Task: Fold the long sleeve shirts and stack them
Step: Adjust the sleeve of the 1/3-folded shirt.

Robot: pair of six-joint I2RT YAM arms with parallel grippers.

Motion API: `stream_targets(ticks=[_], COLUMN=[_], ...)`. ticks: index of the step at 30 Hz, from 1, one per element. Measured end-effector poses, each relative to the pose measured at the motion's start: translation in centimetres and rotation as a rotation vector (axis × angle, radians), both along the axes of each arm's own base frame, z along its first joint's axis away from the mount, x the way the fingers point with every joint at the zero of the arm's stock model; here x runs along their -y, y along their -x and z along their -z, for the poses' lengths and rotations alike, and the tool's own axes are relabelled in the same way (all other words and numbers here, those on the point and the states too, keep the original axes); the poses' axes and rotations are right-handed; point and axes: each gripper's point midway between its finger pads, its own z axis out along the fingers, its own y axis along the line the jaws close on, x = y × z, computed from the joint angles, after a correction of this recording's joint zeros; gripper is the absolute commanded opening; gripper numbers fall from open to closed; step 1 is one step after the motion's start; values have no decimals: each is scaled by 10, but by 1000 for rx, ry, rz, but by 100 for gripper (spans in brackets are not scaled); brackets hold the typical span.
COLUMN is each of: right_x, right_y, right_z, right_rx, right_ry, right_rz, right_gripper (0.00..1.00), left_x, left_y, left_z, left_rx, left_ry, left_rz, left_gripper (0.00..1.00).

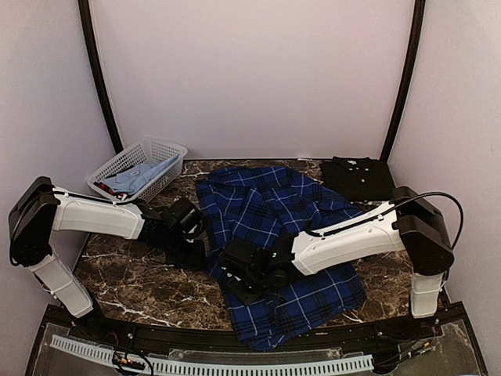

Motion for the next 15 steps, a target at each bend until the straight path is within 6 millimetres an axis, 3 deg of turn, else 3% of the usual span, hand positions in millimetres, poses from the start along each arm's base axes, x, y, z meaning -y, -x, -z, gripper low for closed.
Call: stream_targets(ticks=[3,9,15], right_x=[0,-1,-2], right_y=[0,1,6], right_z=[0,0,0], right_rx=[-1,1,12], right_ry=[-1,-2,7], right_rz=[2,-11,-40], right_gripper=[37,40,31], left_x=[4,17,24], left_y=[-3,1,3], left_z=[0,-1,-3], left_rx=[5,-19,-32], left_ry=[36,113,146], left_rz=[-2,16,25], left_gripper=[38,19,5])
